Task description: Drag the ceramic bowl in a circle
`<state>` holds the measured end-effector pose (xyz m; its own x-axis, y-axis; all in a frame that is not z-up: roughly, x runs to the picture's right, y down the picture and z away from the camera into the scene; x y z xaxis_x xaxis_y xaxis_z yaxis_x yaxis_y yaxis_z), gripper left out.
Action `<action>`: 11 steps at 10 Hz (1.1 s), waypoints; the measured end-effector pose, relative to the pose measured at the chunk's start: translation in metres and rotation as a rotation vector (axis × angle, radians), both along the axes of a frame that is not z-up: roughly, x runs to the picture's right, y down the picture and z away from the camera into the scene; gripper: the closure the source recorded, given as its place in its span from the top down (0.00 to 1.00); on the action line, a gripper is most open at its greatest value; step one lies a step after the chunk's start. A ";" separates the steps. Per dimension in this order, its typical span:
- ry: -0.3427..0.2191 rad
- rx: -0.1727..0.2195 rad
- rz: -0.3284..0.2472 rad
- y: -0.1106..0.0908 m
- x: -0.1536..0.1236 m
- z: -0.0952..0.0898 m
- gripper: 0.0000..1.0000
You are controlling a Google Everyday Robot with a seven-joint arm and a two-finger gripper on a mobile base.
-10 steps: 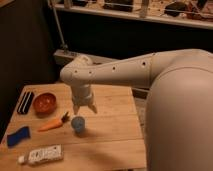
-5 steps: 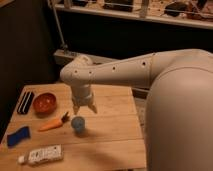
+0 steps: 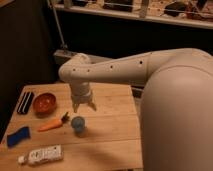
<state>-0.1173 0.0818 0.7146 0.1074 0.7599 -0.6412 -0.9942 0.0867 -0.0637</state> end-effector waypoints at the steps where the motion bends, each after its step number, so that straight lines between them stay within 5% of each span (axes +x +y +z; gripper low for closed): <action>1: -0.004 0.015 -0.037 -0.013 -0.009 0.008 0.65; 4: -0.040 0.057 -0.133 -0.051 -0.051 0.033 0.65; 6: -0.123 0.071 -0.176 -0.074 -0.095 0.055 0.65; 11: -0.294 0.068 -0.196 -0.094 -0.156 0.105 0.65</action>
